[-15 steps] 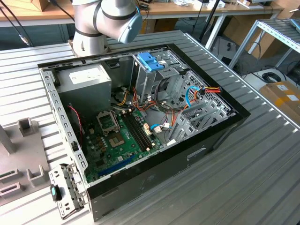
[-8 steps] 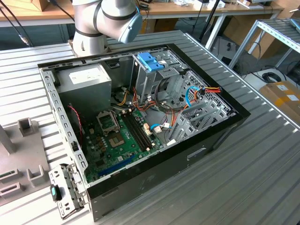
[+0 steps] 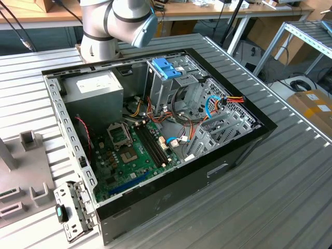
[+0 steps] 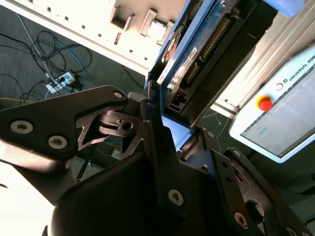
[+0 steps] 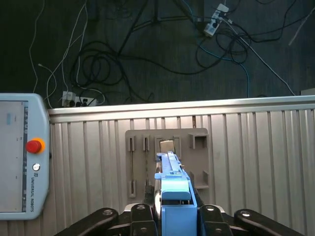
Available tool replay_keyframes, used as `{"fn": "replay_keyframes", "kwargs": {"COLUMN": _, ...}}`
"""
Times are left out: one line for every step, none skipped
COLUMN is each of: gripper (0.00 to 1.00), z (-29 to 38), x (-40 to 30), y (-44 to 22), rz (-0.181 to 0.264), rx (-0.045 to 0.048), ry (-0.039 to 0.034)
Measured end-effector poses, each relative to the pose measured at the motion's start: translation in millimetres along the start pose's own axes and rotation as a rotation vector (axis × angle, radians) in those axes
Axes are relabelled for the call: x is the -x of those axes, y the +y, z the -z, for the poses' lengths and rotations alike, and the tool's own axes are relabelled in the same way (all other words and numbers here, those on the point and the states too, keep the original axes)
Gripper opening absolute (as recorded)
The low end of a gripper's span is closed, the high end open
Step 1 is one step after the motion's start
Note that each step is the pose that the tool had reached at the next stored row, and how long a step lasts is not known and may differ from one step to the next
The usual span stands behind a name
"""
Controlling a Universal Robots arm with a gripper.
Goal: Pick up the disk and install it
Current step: 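Pick up the disk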
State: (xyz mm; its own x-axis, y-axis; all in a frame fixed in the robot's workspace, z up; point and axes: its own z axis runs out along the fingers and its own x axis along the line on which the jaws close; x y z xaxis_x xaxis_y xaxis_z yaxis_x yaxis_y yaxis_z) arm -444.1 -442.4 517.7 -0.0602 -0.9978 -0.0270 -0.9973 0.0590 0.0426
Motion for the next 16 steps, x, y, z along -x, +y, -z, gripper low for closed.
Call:
{"fn": "replay_keyframes", "kwargs": {"gripper": 0.37, "z": 0.0, "x": -0.1, "y": -2.0, "rz": 0.000, "rx": 0.0000, "ry": 0.0000}}
{"fn": "replay_keyframes", "kwargs": {"gripper": 0.37, "z": 0.1, "x": 0.0, "y": -4.0, "rz": 0.000, "rx": 0.0000, "ry": 0.0001}}
{"fn": "replay_keyframes", "kwargs": {"gripper": 0.37, "z": 0.1, "x": 0.0, "y": -5.5, "rz": 0.000, "rx": 0.0000, "ry": 0.0000}}
{"fn": "replay_keyframes", "kwargs": {"gripper": 0.37, "z": 0.1, "x": 0.0, "y": -6.5, "rz": 0.000, "rx": -0.0001, "ry": 0.0000}}
{"fn": "replay_keyframes", "kwargs": {"gripper": 0.37, "z": 0.1, "x": 0.0, "y": -7.7, "rz": 0.000, "rx": -0.0001, "ry": 0.0000}}
{"fn": "replay_keyframes", "kwargs": {"gripper": 0.37, "z": 0.2, "x": 0.0, "y": -8.5, "rz": 0.000, "rx": 0.0000, "ry": 0.0000}}
{"fn": "replay_keyframes", "kwargs": {"gripper": 0.37, "z": 0.2, "x": -0.1, "y": -9.9, "rz": 0.000, "rx": -0.0001, "ry": 0.0000}}
{"fn": "replay_keyframes", "kwargs": {"gripper": 0.37, "z": 0.3, "x": -0.2, "y": -11.0, "rz": 0.000, "rx": -0.0001, "ry": 0.0000}}
{"fn": "replay_keyframes", "kwargs": {"gripper": 0.37, "z": 0.3, "x": -0.2, "y": -11.8, "rz": 0.000, "rx": -0.0001, "ry": 0.0000}}
{"fn": "replay_keyframes", "kwargs": {"gripper": 0.37, "z": 0.4, "x": -0.3, "y": -12.7, "rz": 0.000, "rx": 0.0000, "ry": 0.0000}}
{"fn": "replay_keyframes", "kwargs": {"gripper": 0.37, "z": 0.4, "x": -0.4, "y": -14.0, "rz": 0.000, "rx": 0.0000, "ry": 0.0001}}
{"fn": "replay_keyframes", "kwargs": {"gripper": 0.37, "z": 0.4, "x": -0.5, "y": -15.5, "rz": 0.000, "rx": -0.0001, "ry": 0.0000}}
{"fn": "replay_keyframes", "kwargs": {"gripper": 0.37, "z": 0.5, "x": -0.5, "y": -16.6, "rz": 0.000, "rx": 0.0000, "ry": 0.0000}}
{"fn": "replay_keyframes", "kwargs": {"gripper": 0.37, "z": 0.5, "x": -0.6, "y": -17.4, "rz": 0.000, "rx": -0.0001, "ry": 0.0000}}
{"fn": "replay_keyframes", "kwargs": {"gripper": 0.37, "z": 0.6, "x": -0.7, "y": -18.3, "rz": 0.000, "rx": 0.0000, "ry": 0.0000}}
{"fn": "replay_keyframes", "kwargs": {"gripper": 0.37, "z": 0.6, "x": -0.7, "y": -19.1, "rz": 0.000, "rx": 0.0000, "ry": 0.0000}}
